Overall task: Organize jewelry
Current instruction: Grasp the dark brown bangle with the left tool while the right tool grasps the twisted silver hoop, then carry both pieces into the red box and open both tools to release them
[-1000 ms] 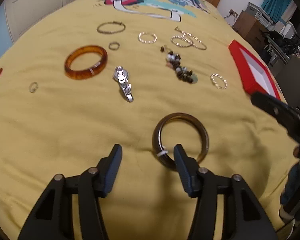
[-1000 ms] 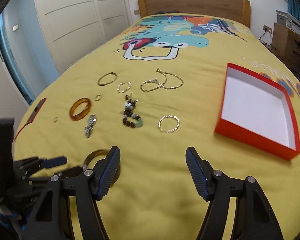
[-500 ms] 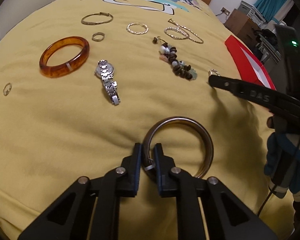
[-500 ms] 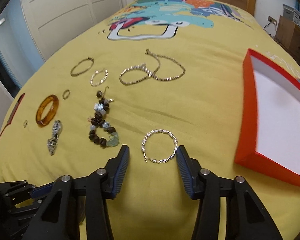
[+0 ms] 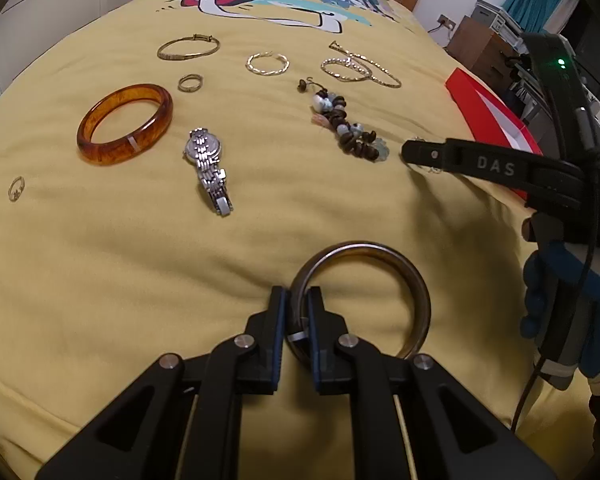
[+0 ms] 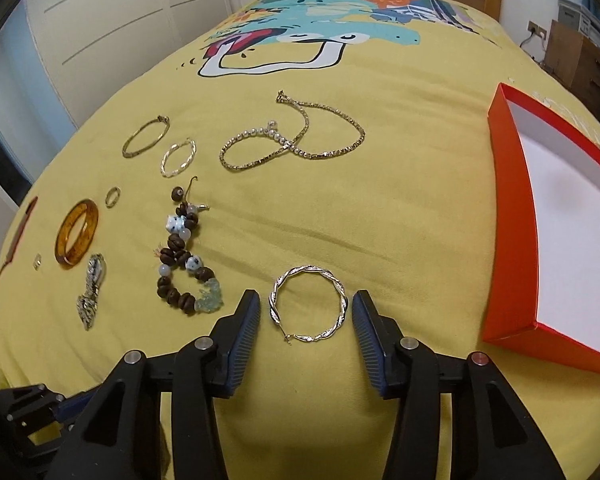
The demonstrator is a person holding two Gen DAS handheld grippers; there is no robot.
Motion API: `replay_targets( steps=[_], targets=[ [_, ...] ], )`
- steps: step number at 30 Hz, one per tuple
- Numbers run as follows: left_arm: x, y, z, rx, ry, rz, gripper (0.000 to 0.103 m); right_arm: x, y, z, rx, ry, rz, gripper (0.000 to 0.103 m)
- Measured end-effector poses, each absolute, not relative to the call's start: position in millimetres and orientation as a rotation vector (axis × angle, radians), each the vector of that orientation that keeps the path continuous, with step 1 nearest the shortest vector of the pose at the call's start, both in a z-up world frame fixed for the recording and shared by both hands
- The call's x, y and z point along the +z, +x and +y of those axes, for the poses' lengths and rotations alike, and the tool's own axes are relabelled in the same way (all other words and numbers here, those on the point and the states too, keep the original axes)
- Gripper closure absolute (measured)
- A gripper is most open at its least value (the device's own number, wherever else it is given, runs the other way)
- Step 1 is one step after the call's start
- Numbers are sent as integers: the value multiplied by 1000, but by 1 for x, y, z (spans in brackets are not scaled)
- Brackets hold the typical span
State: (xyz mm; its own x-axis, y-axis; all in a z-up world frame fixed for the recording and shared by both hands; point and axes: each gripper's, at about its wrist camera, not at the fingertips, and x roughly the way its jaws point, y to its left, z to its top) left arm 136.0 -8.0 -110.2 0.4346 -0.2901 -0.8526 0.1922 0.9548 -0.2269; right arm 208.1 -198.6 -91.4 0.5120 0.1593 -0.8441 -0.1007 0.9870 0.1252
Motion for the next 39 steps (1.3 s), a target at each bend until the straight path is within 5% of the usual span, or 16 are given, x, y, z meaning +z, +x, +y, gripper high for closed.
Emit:
replay_targets(
  steps=[5,8,27,39],
  targets=[
    [-110,137,-10,-297,-90,1076,94,-95,211,-199,156,65,1035,50],
    [-109,136,-12,-302,-85,1070,94,-97,212,-197,161,39,1040,63],
    [-73,108,-27,-285,-84,1068,94,-26,116,-247,192,108,905,64],
    [-4,143,-141,-440,-27,996,94,18,106,-366,55,109,816,64]
  ],
)
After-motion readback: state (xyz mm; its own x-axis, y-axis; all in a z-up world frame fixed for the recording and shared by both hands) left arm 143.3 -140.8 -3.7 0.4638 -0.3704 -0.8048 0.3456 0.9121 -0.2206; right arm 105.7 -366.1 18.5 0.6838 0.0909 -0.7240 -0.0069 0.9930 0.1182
